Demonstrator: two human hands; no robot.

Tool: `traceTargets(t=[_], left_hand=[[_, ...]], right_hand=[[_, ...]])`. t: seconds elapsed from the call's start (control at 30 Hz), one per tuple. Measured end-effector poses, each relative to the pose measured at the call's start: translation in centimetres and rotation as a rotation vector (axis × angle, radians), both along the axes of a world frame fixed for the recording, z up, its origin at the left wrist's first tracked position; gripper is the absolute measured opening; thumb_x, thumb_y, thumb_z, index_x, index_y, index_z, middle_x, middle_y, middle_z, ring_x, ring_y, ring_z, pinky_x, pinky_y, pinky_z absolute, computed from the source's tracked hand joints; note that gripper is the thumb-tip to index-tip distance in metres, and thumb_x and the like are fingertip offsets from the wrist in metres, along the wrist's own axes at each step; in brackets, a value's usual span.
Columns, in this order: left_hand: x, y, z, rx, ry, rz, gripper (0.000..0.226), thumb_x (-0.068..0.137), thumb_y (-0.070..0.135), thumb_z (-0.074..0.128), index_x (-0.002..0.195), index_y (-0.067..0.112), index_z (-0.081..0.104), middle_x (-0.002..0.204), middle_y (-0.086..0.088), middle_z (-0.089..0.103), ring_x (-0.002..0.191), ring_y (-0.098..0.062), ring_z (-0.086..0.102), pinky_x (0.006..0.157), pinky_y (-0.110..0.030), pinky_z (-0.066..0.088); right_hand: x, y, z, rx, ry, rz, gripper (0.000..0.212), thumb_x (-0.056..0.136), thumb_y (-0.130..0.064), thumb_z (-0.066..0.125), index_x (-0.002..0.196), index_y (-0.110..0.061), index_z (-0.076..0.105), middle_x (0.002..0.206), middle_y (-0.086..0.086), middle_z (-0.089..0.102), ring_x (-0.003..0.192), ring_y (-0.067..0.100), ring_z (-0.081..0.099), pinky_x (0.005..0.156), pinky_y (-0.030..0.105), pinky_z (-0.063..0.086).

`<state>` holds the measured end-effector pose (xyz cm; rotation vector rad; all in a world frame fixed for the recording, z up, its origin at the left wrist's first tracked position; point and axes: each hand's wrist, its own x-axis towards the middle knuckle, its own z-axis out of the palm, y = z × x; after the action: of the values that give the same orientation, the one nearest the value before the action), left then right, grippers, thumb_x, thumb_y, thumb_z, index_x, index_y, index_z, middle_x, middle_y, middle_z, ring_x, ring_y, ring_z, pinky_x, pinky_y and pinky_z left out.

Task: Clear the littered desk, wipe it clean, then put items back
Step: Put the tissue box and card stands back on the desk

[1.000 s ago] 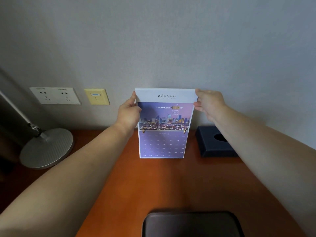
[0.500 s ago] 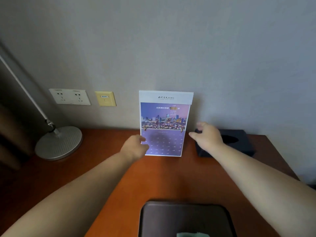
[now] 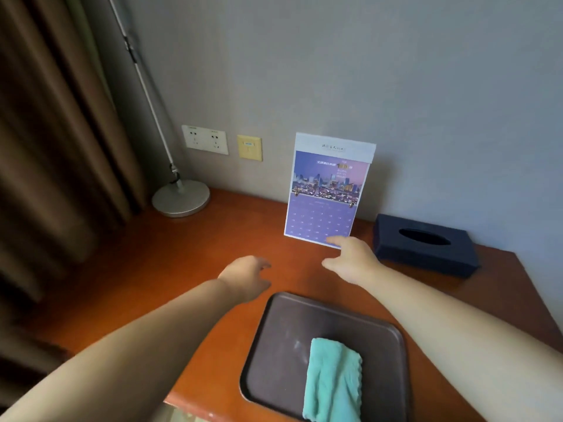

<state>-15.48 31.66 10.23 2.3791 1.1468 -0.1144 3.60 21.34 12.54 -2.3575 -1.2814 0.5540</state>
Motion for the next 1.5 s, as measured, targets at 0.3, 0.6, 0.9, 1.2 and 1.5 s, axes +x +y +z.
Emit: traceTargets(t=[0.3, 0.6, 0.9, 1.2, 1.5], left_hand=[[-14.0, -2.8, -0.2, 0.062, 0.049, 0.349, 0.046, 0.092, 0.028, 0.058, 0.136, 0.02, 0.047, 0.139, -0.001, 0.048, 0.123, -0.019, 0.05, 0.095, -0.027, 0.045], [-27.9, -6.4, -1.2, 0.101, 0.035, 0.616, 0.04, 0.087, 0.028, 0.058, 0.127, 0.022, 0.057, 0.13, 0.003, 0.057, 0.118, -0.017, 0.053, 0.096, -0.03, 0.045], [-49.3, -14.6, -2.6, 0.015, 0.087, 0.93, 0.028, 0.084, 0.025, 0.057, 0.11, 0.023, 0.065, 0.113, 0.001, 0.064, 0.104, -0.02, 0.059, 0.082, -0.026, 0.048], [-67.7, -22.7, -5.4, -0.048, 0.112, 1.186, 0.042, 0.082, 0.025, 0.058, 0.124, 0.024, 0.057, 0.129, 0.007, 0.056, 0.119, -0.015, 0.052, 0.097, -0.026, 0.042], [-76.1, -27.9, -10.3, -0.185, 0.132, 1.395, 0.036, 0.084, 0.025, 0.053, 0.12, 0.026, 0.059, 0.122, 0.005, 0.058, 0.11, -0.016, 0.055, 0.083, -0.026, 0.043]], right_hand=[[-11.1, 2.3, 0.0, -0.04, 0.0, 0.314, 0.058, 0.085, -0.022, 0.062, 0.14, -0.021, 0.044, 0.144, 0.002, 0.045, 0.13, 0.021, 0.044, 0.105, 0.029, 0.037], [-24.4, 4.0, 0.2, -0.063, -0.046, 0.6, 0.056, 0.09, -0.024, 0.06, 0.142, -0.026, 0.038, 0.146, 0.001, 0.042, 0.119, 0.024, 0.055, 0.092, 0.031, 0.049], [-44.5, 2.2, -1.4, -0.093, -0.065, 0.866, 0.059, 0.087, -0.022, 0.06, 0.142, -0.024, 0.04, 0.146, -0.001, 0.043, 0.13, 0.021, 0.044, 0.103, 0.03, 0.038], [-63.7, -1.1, -4.7, -0.16, -0.06, 1.076, 0.059, 0.084, -0.023, 0.06, 0.14, -0.024, 0.043, 0.14, 0.001, 0.049, 0.121, 0.021, 0.052, 0.101, 0.028, 0.042], [-75.3, -2.1, -9.4, -0.334, -0.127, 1.281, 0.06, 0.084, -0.023, 0.061, 0.141, -0.024, 0.041, 0.142, -0.002, 0.047, 0.128, 0.018, 0.045, 0.104, 0.027, 0.037]])
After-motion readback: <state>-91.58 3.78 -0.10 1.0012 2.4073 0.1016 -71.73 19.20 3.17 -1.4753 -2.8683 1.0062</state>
